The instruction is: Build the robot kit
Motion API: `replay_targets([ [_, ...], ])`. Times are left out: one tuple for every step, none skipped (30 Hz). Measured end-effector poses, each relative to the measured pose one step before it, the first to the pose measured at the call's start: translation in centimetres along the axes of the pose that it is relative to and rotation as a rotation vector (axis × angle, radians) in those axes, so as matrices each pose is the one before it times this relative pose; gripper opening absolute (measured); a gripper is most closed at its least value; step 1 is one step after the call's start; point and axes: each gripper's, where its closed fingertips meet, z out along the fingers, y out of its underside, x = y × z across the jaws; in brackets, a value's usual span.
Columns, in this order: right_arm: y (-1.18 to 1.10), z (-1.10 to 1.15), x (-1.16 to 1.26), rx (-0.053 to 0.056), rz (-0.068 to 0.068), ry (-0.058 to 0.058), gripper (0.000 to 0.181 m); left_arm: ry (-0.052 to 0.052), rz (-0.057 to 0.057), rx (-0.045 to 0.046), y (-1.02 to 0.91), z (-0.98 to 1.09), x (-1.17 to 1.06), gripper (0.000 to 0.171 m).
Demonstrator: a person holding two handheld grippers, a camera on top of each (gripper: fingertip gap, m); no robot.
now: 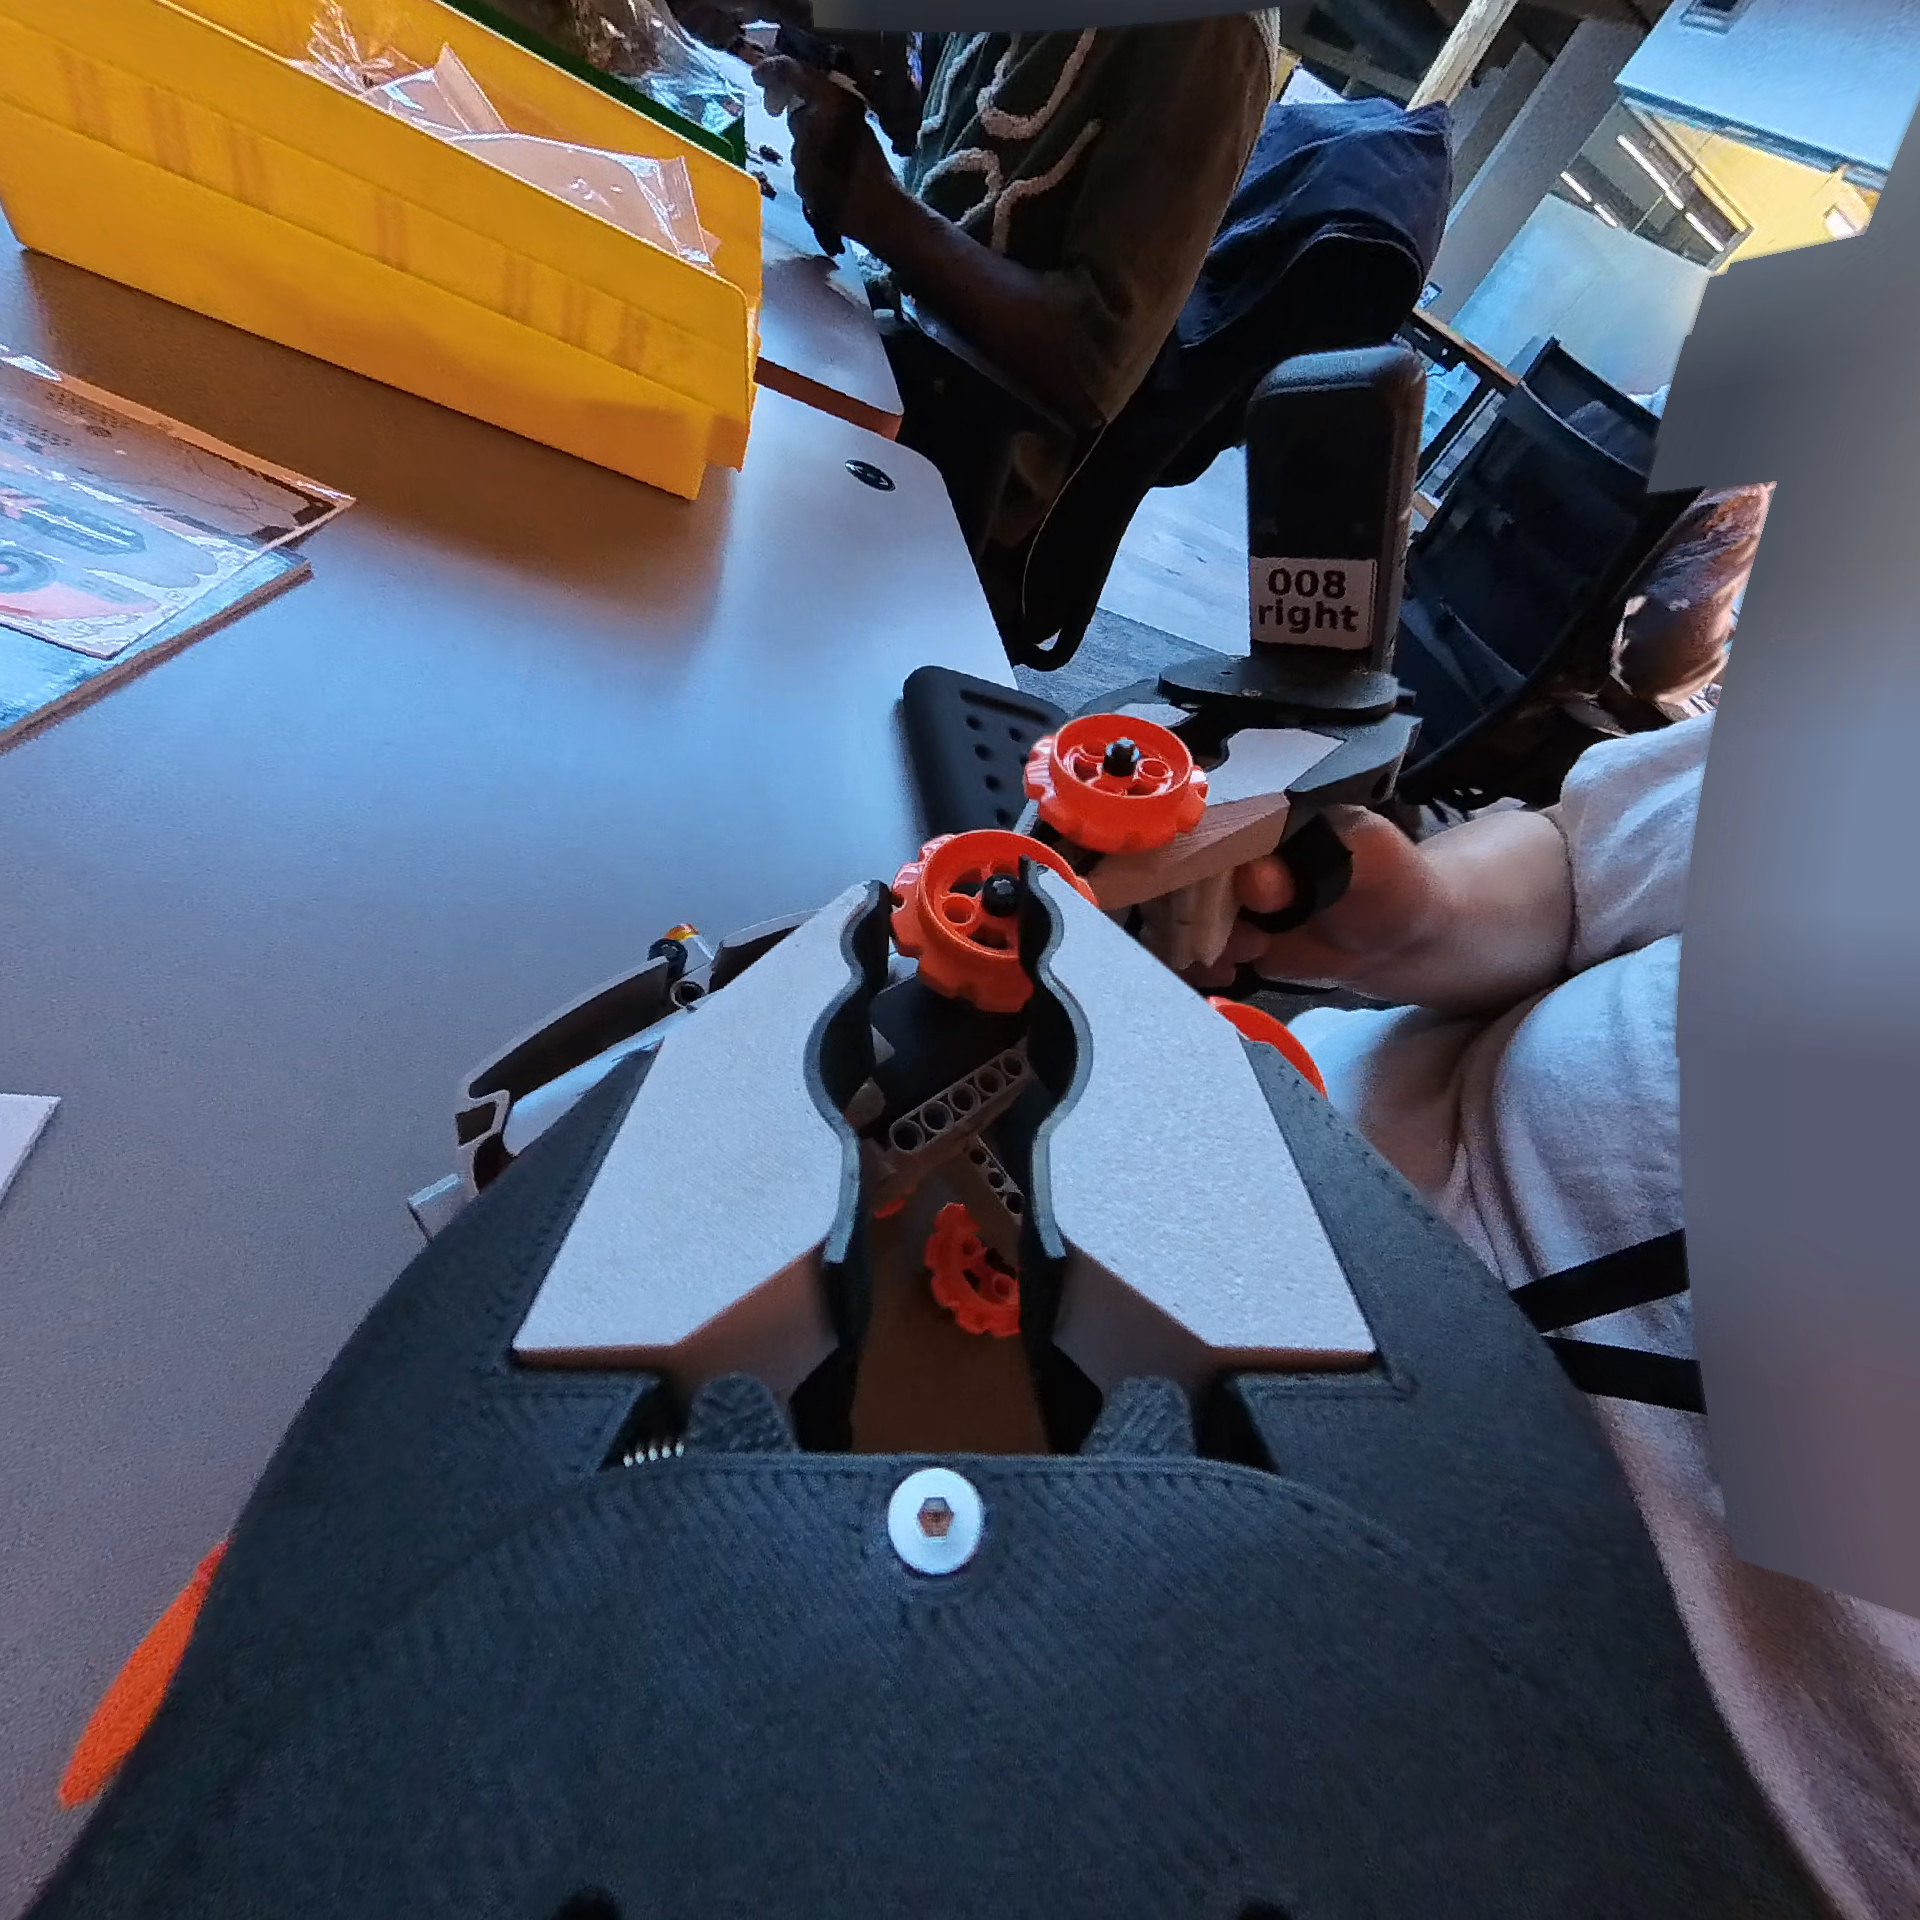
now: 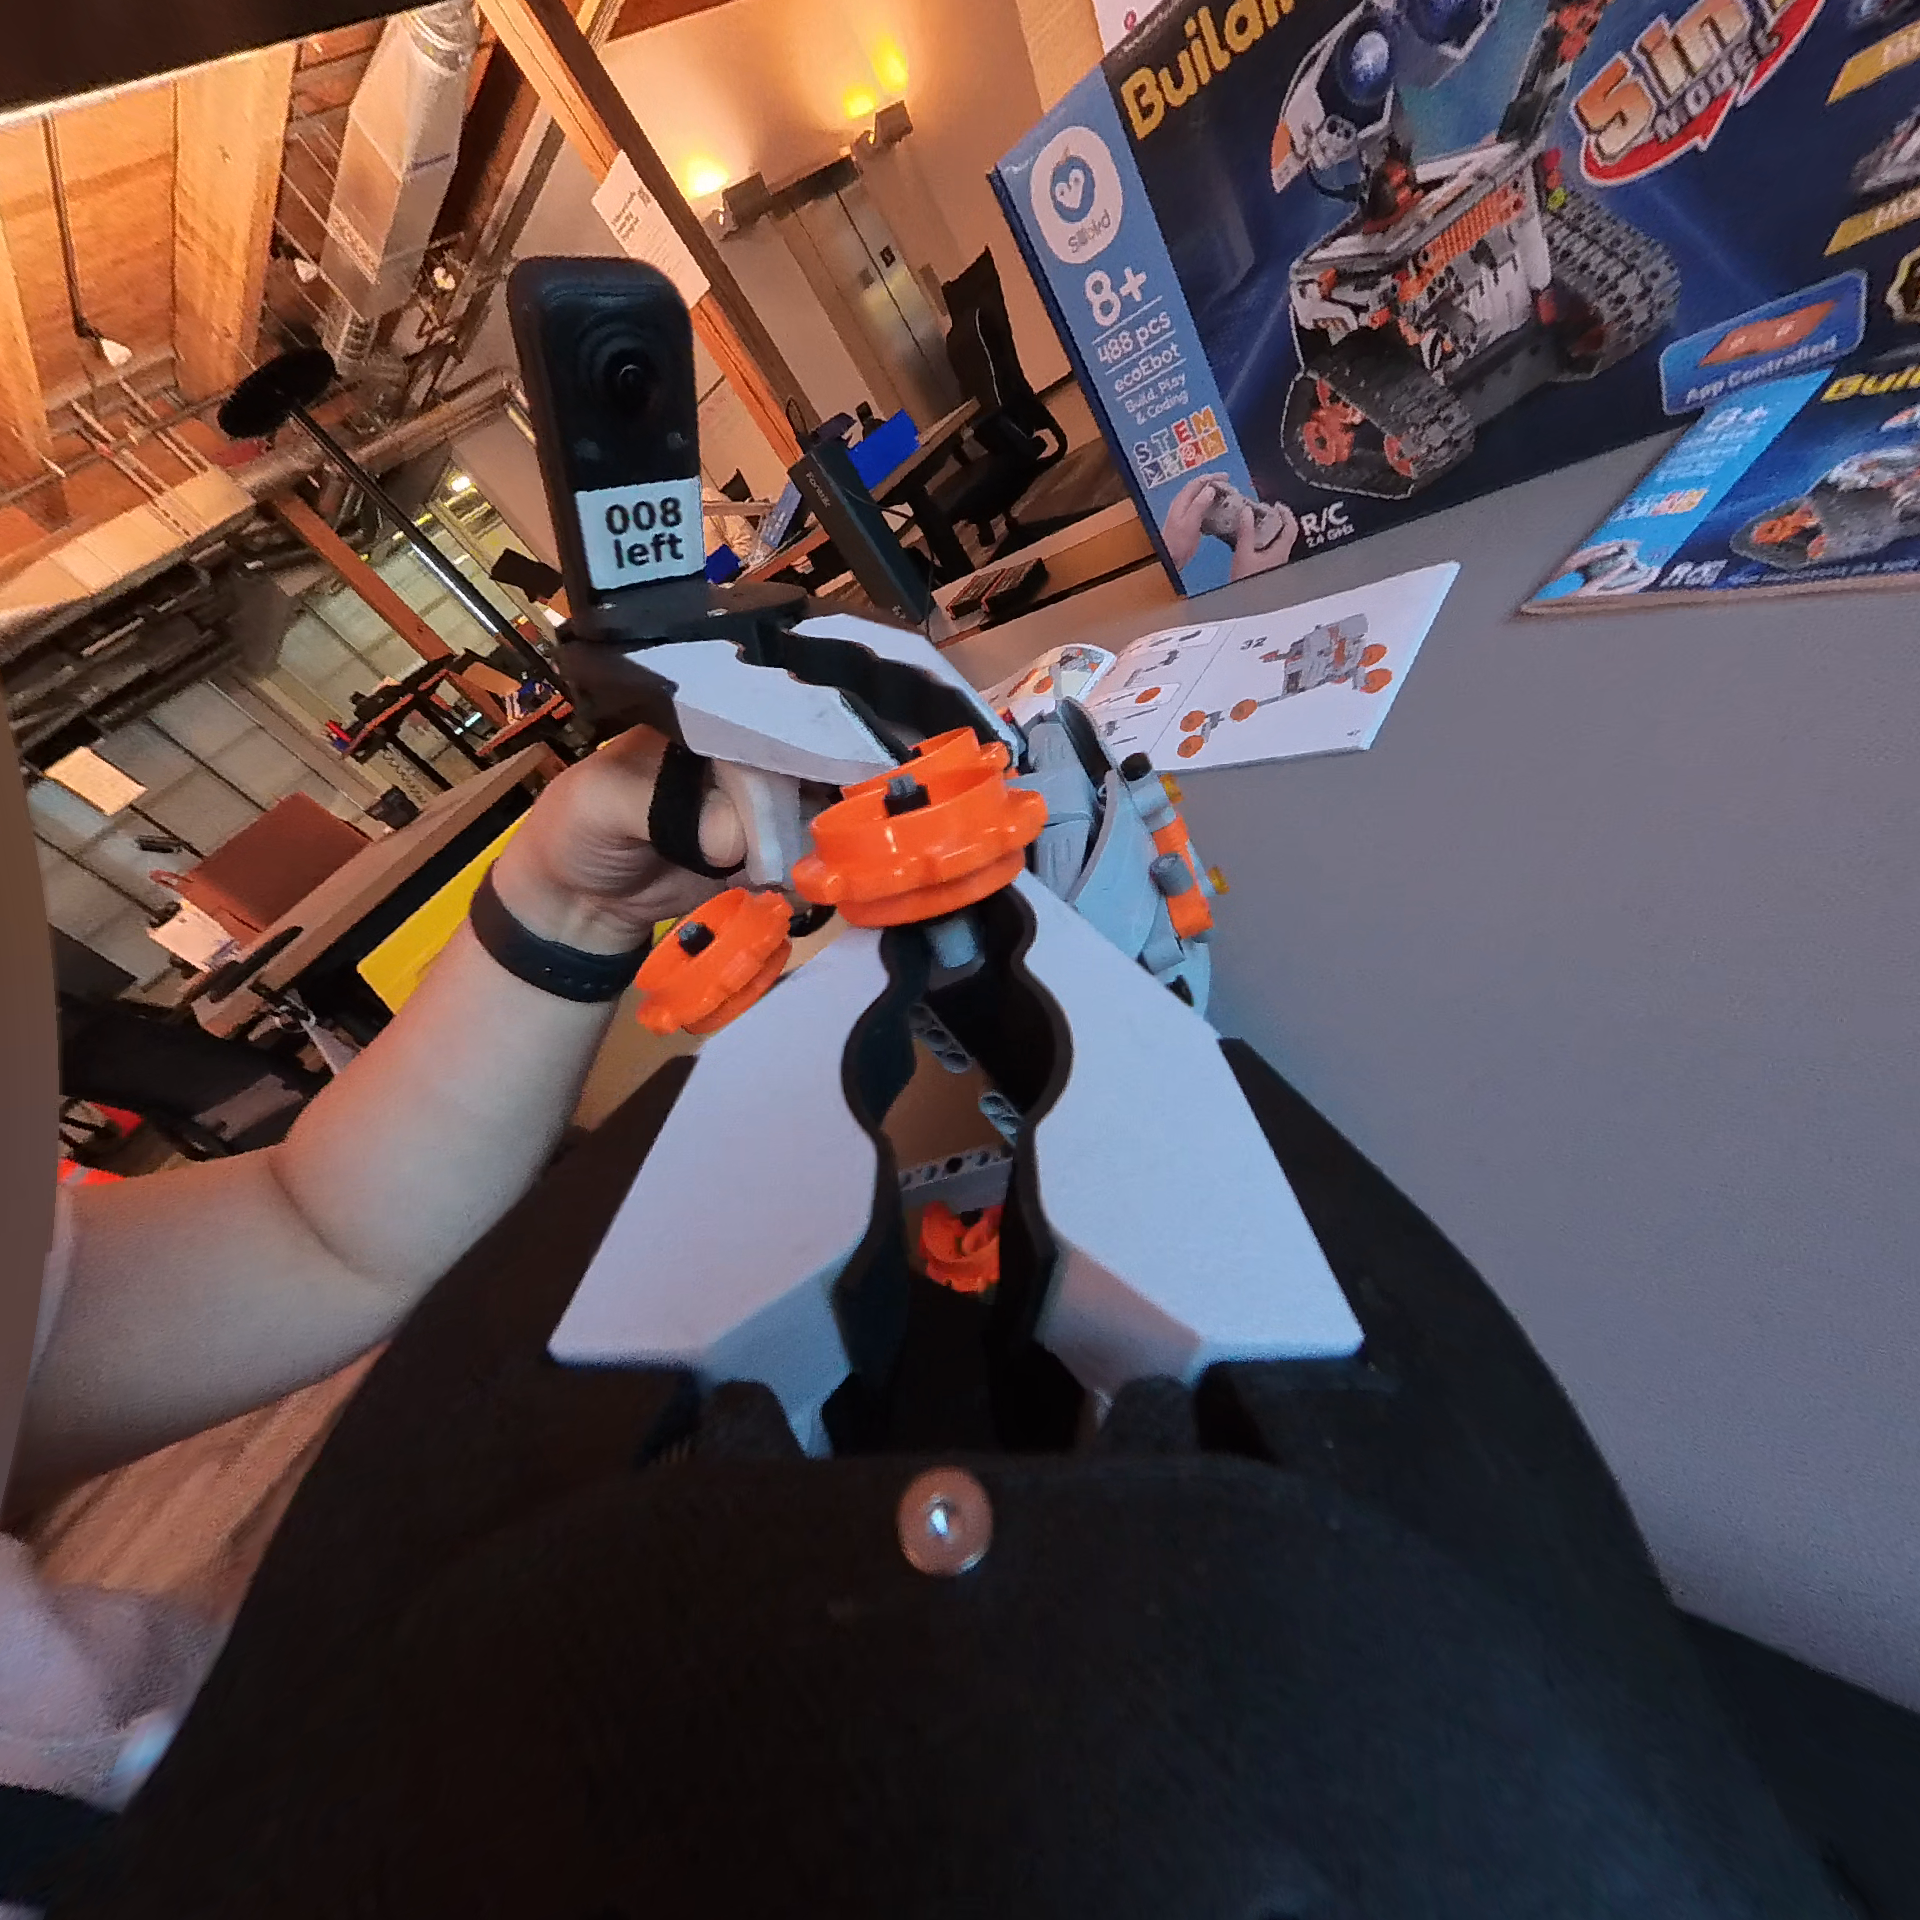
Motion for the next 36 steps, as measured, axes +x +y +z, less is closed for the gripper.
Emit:
replay_targets([
  [-0.032, 0.004, 0.081, 0.0094, -0.0295, -0.0018, 0.008, -0.0021, 0.0033, -0.00018, -0.019, 0.024, -0.010, 0.024],
  [-0.001, -0.017, 0.040, 0.0092, -0.0275, -0.0028, 0.009, -0.0028, 0.0078, -0.00295, 0.009, 0.023, 0.035, 0.024],
  [0.137, -0.020, 0.066, 0.0034, -0.0216, 0.0028, 0.008, -0.0063, 0.0104, -0.00332, -0.030, 0.044, 0.041, 0.024],
  [0.073, -0.045, 0.015, 0.0063, -0.0178, -0.0003, 0.008, -0.0068, 0.0177, -0.00609, 0.001, 0.065, 0.100, 0.024],
  [0.076, -0.080, 0.026, 0.0058, -0.0094, -0.0019, 0.007, -0.0095, 0.0186, -0.00675, -0.008, 0.079, 0.072, 0.024],
  [0.113, -0.061, 0.029, 0.0040, -0.0111, 0.0011, 0.008, -0.0101, 0.0171, -0.00520, -0.009, 0.078, 0.081, 0.024],
  [0.057, -0.057, 0.008, 0.0036, -0.0210, 0.0010, 0.008, -0.0068, 0.0127, -0.00413, 0.001, 0.060, 0.070, 0.024],
  [0.046, -0.035, 0.014, 0.0017, -0.0169, 0.0019, 0.007, -0.0026, 0.0065, -0.00172, 0.014, 0.017, 0.041, 0.024],
  [0.016, 0.019, -0.024, -0.0014, -0.0035, 0.0017, 0.008, 0.0009, 0.0035, 0.00059, 0.027, -0.027, 0.025, 0.024],
  [0.012, 0.031, -0.051, -0.0040, -0.0076, 0.0000, 0.008, 0.0042, -0.0032, 0.00225, 0.042, -0.052, 0.003, 0.024],
  [-0.001, 0.012, -0.012, -0.0046, -0.0133, 0.0002, 0.007, 0.0035, 0.0006, 0.00489, 0.045, -0.038, 0.013, 0.024],
  [-0.004, 0.016, -0.006, -0.0079, -0.0168, 0.0023, 0.007, 0.0020, 0.0017, 0.00660, 0.035, -0.029, -0.007, 0.024],
  [0.001, 0.013, 0.015, -0.0122, -0.0222, 0.0035, 0.007, 0.0003, -0.0011, 0.00461, 0.034, -0.023, -0.012, 0.024],
  [-0.006, 0.006, 0.026, -0.0128, -0.0222, 0.0043, 0.007, -0.0019, 0.0018, 0.00360, 0.021, -0.007, -0.022, 0.024],
  [0.000, 0.017, 0.019, -0.0127, -0.0118, 0.0027, 0.007, -0.0001, -0.0012, 0.00533, 0.021, -0.006, -0.011, 0.024],
  [0.008, 0.006, -0.002, -0.0148, -0.0058, -0.0003, 0.008, 0.0030, -0.0062, 0.00822, 0.027, -0.012, -0.011, 0.025],
  [0.001, 0.020, 0.006, -0.0147, -0.0086, -0.0019, 0.007, 0.0042, -0.0088, 0.01015, 0.008, -0.021, -0.026, 0.024],
  [-0.014, 0.023, 0.034, -0.0127, -0.0058, -0.0002, 0.007, 0.0034, -0.0074, 0.01098, 0.002, -0.002, -0.045, 0.024],
  [-0.004, 0.032, 0.017, -0.0103, -0.0049, -0.0005, 0.007, 0.0039, -0.0030, 0.00529, 0.023, -0.009, -0.023, 0.024],
  [0.012, 0.033, -0.003, -0.0093, -0.0073, -0.0035, 0.007, 0.0018, -0.0013, 0.00095, 0.012, -0.043, -0.019, 0.025],
  [-0.003, 0.016, 0.023, -0.0039, -0.0094, -0.0001, 0.007, -0.0017, 0.0010, 0.00238, 0.000, 0.001, -0.011, 0.025],
  [0.014, 0.009, 0.034, -0.0001, -0.0137, 0.0019, 0.007, -0.0015, 0.0067, 0.00043, 0.021, 0.013, 0.009, 0.025],
  [0.028, -0.016, 0.001, 0.0029, -0.0128, 0.0024, 0.007, -0.0016, 0.0048, -0.00002, 0.018, 0.007, 0.025, 0.025],
  [0.069, -0.006, 0.010, 0.0018, -0.0123, 0.0031, 0.007, -0.0033, 0.0036, -0.00247, 0.037, 0.038, 0.005, 0.025],
  [0.284, 0.023, 0.049, -0.0082, -0.0088, 0.0040, 0.008, -0.0087, 0.0138, -0.00717, 0.119, 0.056, -0.056, 0.025],
  [-0.041, -0.048, 0.043, 0.0174, -0.0037, 0.0014, 0.008, -0.0020, 0.0067, -0.00124, 0.014, 0.033, 0.042, 0.025],
  [0.010, -0.054, 0.008, 0.0107, 0.0090, -0.0025, 0.008, -0.0021, 0.0023, -0.00252, -0.011, 0.054, 0.037, 0.025],
  [-0.008, -0.047, 0.041, 0.0039, 0.0094, 0.0003, 0.008, -0.0049, 0.0013, 0.00072, -0.027, 0.059, -0.018, 0.025],
  [0.001, 0.004, 0.033, -0.0011, 0.0016, -0.0007, 0.007, -0.0029, -0.0057, -0.00048, -0.020, -0.004, -0.048, 0.025],
  [-0.015, 0.048, 0.006, -0.0034, 0.0002, -0.0030, 0.007, -0.0013, -0.0072, -0.00024, -0.013, -0.040, -0.048, 0.025],
  [-0.018, 0.051, 0.001, -0.0052, -0.0004, -0.0024, 0.007, -0.0019, -0.0063, 0.00156, -0.015, -0.046, -0.041, 0.025],
  [-0.006, 0.048, -0.005, -0.0050, -0.0009, -0.0014, 0.007, -0.0010, -0.0043, 0.00196, -0.007, -0.034, -0.028, 0.025],
  [0.016, 0.020, -0.022, -0.0042, -0.0029, -0.0015, 0.007, 0.0015, -0.0015, 0.00157, 0.004, -0.042, -0.001, 0.024],
  [0.021, 0.006, -0.023, -0.0046, -0.0087, 0.0012, 0.008, -0.0001, -0.0005, 0.00115, 0.016, -0.023, 0.004, 0.025],
  [0.017, 0.012, 0.017, -0.0050, -0.0204, 0.0064, 0.006, -0.0044, 0.0015, 0.00000, 0.012, -0.002, -0.010, 0.024],
  [0.039, 0.007, 0.016, -0.0075, -0.0225, 0.0029, 0.006, -0.0043, 0.0024, -0.00467, 0.017, -0.017, 0.017, 0.024],
])
